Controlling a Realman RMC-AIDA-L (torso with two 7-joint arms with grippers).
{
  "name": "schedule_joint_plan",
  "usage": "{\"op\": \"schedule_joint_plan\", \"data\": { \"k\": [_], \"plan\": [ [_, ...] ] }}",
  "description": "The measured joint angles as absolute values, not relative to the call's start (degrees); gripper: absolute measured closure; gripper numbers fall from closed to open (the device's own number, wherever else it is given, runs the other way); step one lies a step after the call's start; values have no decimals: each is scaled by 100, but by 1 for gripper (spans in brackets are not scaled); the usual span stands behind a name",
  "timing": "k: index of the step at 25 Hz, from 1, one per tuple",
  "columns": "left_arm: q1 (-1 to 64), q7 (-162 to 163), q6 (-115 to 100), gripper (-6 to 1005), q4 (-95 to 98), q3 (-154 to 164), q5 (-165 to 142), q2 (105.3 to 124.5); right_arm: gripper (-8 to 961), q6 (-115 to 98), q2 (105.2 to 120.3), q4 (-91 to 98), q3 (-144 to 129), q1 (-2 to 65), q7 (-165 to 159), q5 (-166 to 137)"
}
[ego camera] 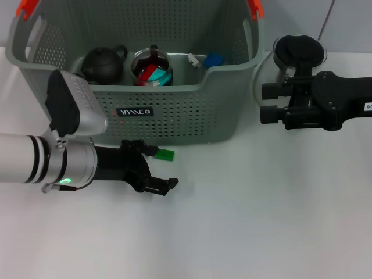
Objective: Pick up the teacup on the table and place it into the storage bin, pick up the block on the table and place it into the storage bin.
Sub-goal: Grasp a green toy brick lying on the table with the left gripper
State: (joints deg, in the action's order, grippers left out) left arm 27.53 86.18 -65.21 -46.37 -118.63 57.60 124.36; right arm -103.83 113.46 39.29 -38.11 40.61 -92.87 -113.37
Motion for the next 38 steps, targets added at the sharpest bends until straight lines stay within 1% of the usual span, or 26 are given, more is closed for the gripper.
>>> {"op": "schedule_joint_plan", "data": {
  "k": [25,38],
  "plan": [
    [2777,8643,-6303,51,-4596,-11709,5784,12417,273,-10381,11346,3884,-3805,4052,-9228,-11338],
    [2799,8612,-6229,52,-4560,-11675,5769,12441,272,-10397,11347,3884,-3806,4043,-9228,-11338]
  ]
}}
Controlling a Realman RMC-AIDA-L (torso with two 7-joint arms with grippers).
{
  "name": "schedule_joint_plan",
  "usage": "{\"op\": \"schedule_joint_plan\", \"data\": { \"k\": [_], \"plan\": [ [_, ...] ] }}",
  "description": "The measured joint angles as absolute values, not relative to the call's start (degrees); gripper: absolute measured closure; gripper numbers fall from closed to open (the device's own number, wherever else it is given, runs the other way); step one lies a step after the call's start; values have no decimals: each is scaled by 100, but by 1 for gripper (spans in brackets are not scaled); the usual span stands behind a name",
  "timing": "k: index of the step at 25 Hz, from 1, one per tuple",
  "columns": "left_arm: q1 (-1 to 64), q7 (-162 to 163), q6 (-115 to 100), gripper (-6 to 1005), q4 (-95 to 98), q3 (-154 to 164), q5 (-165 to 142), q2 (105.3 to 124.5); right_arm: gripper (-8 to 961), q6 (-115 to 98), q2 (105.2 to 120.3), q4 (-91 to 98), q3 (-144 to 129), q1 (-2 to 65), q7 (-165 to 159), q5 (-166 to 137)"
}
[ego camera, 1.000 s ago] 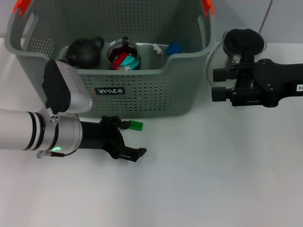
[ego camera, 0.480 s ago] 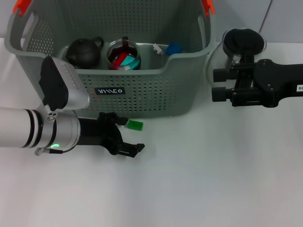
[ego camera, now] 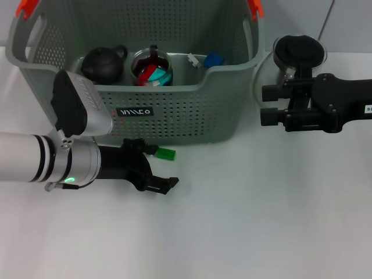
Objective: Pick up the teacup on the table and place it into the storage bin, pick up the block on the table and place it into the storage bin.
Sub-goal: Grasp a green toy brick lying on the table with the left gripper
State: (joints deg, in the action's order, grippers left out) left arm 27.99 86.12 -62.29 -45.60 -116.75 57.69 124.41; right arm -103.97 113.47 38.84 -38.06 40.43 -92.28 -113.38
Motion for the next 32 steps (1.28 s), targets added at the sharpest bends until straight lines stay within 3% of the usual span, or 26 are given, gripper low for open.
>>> {"op": "schedule_joint_plan", "data": {
  "k": [32],
  "plan": [
    [2856,8607,-6868,52,-4573,-11535,5786,12425,272,-10344,11347,3879,-3779,4033,-9157,-11328]
  ]
}}
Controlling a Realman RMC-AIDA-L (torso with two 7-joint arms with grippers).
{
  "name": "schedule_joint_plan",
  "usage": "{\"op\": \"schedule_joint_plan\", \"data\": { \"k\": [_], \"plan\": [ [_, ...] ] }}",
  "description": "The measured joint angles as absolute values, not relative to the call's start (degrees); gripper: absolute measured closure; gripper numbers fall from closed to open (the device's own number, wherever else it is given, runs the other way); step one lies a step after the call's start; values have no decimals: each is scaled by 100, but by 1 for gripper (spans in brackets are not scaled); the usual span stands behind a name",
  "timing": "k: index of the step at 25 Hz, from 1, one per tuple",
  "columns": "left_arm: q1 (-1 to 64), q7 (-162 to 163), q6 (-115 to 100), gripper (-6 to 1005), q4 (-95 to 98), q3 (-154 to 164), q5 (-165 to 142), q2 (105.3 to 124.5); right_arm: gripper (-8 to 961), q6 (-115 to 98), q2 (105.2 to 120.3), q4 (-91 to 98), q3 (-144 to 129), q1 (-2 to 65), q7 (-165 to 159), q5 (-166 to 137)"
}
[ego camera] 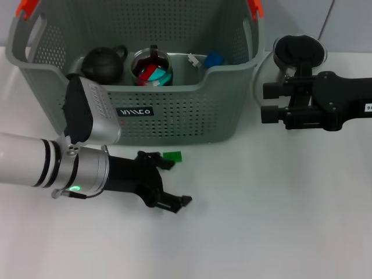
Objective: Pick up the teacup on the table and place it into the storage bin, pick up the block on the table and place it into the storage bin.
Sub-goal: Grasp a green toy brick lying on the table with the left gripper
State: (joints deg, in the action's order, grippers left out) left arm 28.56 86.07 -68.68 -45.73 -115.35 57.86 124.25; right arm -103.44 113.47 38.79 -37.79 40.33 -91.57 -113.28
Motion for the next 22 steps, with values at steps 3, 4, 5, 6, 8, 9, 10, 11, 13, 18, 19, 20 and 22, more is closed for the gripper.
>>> {"op": "schedule_joint_plan", "data": {
  "k": [3,4,5,6,8,9,10,11,13,18,19,20,22],
  "plan": [
    [2848,8607,-7339,52,-4751,-11659,5811,12420,273,-10344,11345,3876,-3779,4019,-9157,-11329],
    [2838,8607,-7422,52,-4819,-11736,5820,12422,273,-10344,11342,3876,-3779,4016,-9155,-11329],
    [2828,8606,-7452,52,-4870,-11832,5822,12428,273,-10344,11341,3876,-3779,4015,-9151,-11329],
    [2825,8605,-7449,52,-4888,-11887,5827,12430,273,-10344,11340,3875,-3779,4008,-9143,-11329],
    [2829,8602,-7367,52,-4870,-11971,5833,12430,273,-10344,11340,3875,-3779,4003,-9140,-11329],
    [2836,8600,-7272,52,-4833,-11996,5836,12428,273,-10344,11342,3875,-3779,3998,-9134,-11329],
    [2838,8597,-7202,52,-4815,-11996,5836,12426,273,-10344,11344,3876,-3775,3992,-9126,-11329],
    [2837,8583,-7097,52,-4790,-11988,5836,12425,273,-10344,11346,3875,-3763,3985,-9113,-11329],
    [2830,8532,-6948,51,-4750,-11958,5835,12428,273,-10345,11348,3875,-3734,3966,-9092,-11329],
    [2864,8308,-6693,51,-4523,-11918,5841,12433,273,-10354,11348,3875,-3712,3942,-9088,-11329],
    [2871,8262,-6652,51,-4492,-11908,5841,12433,273,-10357,11347,3876,-3711,3940,-9088,-11329],
    [2876,8230,-6623,51,-4477,-11903,5842,12434,273,-10358,11347,3876,-3710,3938,-9088,-11329],
    [2878,8207,-6608,51,-4474,-11900,5846,12435,273,-10357,11347,3876,-3709,3937,-9088,-11330]
  ]
}}
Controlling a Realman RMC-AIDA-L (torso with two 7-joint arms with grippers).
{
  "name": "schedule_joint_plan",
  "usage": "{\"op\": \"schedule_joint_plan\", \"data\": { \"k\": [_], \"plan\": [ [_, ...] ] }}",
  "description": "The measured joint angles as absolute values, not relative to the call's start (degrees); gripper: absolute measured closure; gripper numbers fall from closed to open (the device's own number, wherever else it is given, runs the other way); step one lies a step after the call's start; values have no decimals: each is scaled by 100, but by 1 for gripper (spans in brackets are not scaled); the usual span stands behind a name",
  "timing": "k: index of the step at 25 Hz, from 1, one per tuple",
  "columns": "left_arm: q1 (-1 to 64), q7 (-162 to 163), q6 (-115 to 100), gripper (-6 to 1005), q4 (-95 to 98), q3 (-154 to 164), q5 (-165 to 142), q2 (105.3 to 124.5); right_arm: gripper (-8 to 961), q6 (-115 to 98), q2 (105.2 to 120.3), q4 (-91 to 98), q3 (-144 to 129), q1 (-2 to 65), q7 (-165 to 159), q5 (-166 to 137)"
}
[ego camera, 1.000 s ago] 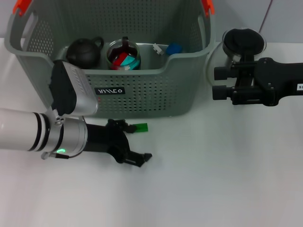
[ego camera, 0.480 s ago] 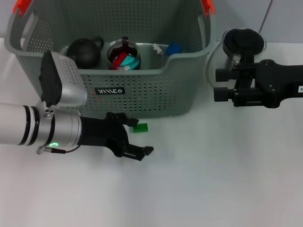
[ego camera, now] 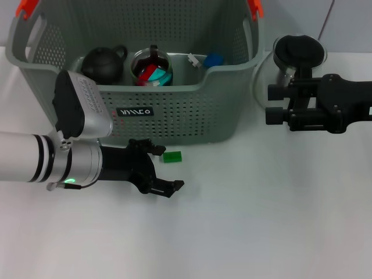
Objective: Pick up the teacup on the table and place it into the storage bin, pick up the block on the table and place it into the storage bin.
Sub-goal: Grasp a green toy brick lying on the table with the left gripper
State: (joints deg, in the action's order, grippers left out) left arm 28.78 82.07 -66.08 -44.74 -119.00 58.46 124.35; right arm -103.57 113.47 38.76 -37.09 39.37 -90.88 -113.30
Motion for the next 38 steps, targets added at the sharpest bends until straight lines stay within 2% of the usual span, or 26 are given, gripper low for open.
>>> {"op": "schedule_joint_plan", "data": {
  "k": [38],
  "plan": [
    [3069,7999,-6133,52,-4016,-11900,5915,12445,271,-10340,11346,3876,-3709,3972,-9070,-11328]
  ]
}}
